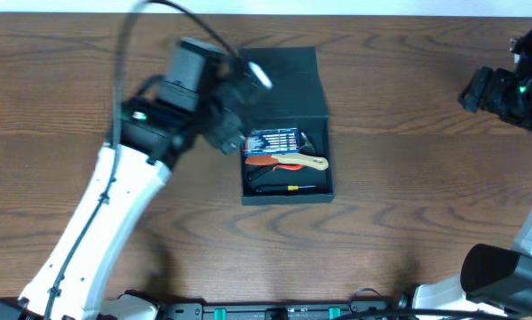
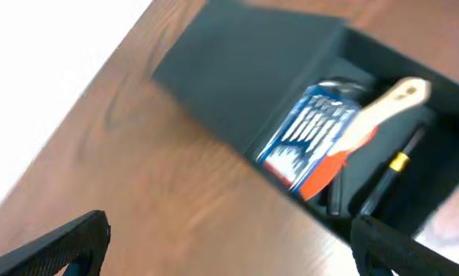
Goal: Pack container
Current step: 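Carry the screwdriver case into the box and release it, then move both grippers to the upright box lid edges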
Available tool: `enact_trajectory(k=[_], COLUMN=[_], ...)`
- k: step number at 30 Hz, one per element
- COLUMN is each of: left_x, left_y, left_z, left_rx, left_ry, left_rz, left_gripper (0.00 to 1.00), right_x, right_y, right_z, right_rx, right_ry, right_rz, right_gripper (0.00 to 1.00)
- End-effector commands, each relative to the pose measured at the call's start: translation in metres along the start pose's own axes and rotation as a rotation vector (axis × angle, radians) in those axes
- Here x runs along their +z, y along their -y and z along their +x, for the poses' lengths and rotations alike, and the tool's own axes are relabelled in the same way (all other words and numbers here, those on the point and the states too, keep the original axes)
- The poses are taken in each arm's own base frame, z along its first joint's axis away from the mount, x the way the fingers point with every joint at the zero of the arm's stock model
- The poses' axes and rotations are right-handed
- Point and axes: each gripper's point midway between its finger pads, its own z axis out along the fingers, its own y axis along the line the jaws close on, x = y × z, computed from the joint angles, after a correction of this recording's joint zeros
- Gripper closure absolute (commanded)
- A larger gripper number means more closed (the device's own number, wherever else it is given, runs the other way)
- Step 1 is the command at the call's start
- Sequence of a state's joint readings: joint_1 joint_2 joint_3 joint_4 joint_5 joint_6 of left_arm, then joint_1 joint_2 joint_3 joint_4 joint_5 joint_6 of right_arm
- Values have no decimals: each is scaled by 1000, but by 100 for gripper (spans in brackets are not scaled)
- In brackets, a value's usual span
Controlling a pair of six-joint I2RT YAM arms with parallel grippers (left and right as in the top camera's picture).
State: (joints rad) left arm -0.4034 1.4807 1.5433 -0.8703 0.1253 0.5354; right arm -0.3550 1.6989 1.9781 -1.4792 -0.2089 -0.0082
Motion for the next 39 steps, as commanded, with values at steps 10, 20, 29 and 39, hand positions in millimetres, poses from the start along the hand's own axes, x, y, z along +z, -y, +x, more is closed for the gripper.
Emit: enact_trajectory(k=[10, 20, 29, 39], left_x=[84, 179, 220, 250], left_y=[-74, -65, -54, -57], left_z=[64, 106, 122, 103], left_rx=[-707, -857, -891, -885], left_ry=[-9, -89, -109, -25], left_rz=[301, 459, 509, 486], left_gripper=[40, 78, 88, 88], right_x=[126, 225, 277, 299], right_y=[-70, -124, -137, -160], right_z=[20, 36, 51, 52], right_rx=[-35, -151, -137, -105], right_ry=[-312, -412, -466, -463], right_rz=[-311, -354, -401, -579], right_gripper=[99, 98, 99, 97])
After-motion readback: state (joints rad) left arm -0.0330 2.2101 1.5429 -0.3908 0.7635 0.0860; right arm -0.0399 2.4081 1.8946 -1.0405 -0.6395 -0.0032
